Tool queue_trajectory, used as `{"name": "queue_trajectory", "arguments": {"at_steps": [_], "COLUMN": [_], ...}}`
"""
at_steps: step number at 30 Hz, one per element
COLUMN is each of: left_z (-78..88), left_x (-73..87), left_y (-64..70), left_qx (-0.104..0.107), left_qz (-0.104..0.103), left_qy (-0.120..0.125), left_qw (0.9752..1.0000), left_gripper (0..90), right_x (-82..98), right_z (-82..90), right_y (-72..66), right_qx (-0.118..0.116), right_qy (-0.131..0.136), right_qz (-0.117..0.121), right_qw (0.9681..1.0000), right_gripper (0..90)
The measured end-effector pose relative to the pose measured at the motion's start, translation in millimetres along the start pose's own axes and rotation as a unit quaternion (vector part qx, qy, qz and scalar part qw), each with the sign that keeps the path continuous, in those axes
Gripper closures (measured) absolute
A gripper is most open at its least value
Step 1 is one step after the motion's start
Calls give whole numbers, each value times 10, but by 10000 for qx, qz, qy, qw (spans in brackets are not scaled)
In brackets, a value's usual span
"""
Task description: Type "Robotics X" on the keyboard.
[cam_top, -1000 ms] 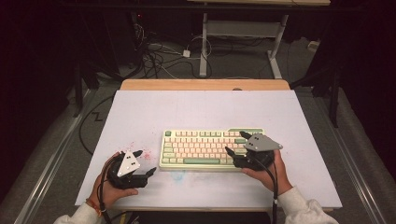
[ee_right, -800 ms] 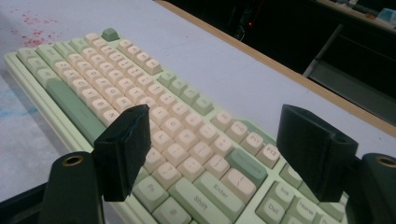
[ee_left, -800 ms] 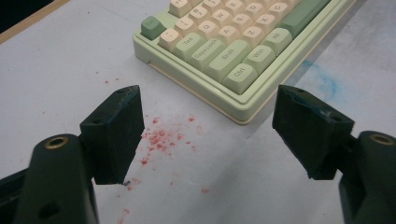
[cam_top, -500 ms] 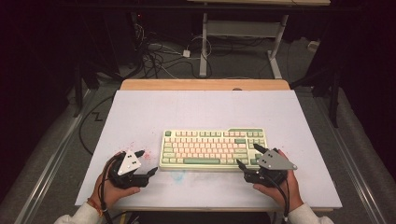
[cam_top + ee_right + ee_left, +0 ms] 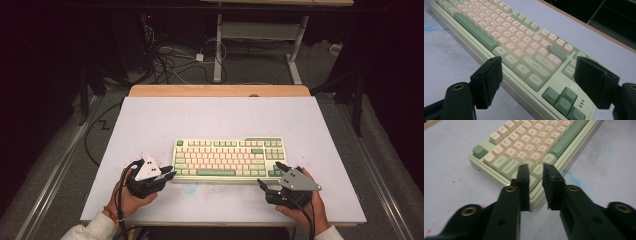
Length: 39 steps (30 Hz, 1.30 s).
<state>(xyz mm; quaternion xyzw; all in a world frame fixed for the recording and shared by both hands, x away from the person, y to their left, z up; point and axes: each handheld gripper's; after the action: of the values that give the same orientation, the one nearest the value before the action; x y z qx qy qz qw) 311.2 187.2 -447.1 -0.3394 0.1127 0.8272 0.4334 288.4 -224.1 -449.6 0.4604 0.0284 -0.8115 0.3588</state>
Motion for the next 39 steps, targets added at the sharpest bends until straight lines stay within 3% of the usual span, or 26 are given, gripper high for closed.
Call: {"name": "queue_trajectory", "arguments": {"at_steps": [1, 4, 21, 31, 39], "left_z": [-12, -63, -398, -577, -699], "left_x": [-21, -106, -577, -787, -896], "left_y": [4, 27, 97, 159, 194], "left_qx": [42, 56, 456, 548, 564], "left_qz": [-50, -216, -556, -792, -821], "left_qy": [-30, -165, -459, -594, -688], "left_qw": [10000, 9996, 9964, 9936, 9926], "left_gripper": [848, 878, 877, 878, 878], "right_x": [-2, 0, 1, 6, 9], "right_z": [-12, -26, -52, -55, -62], "right_y": [-3, -11, -36, -40, -44], "right_qx": [-13, -26, -46, -83, -92], "right_qy": [-19, -45, -100, -107, -129], "right_qz": [7, 52, 129, 175, 180], "right_qw": [10000, 10000, 9999, 9998, 9997], "right_gripper": [233, 233, 234, 235, 235]}}
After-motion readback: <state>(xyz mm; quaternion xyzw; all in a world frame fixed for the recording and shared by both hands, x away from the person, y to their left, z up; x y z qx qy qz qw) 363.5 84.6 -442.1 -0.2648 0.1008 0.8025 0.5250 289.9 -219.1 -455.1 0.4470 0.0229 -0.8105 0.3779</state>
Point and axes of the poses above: each handheld gripper's, and its own axes: z roughly backward along the jaws, x roughly out of its underside, y roughly to its right, and after that the axes turned 8 degrees about -y, right-handed
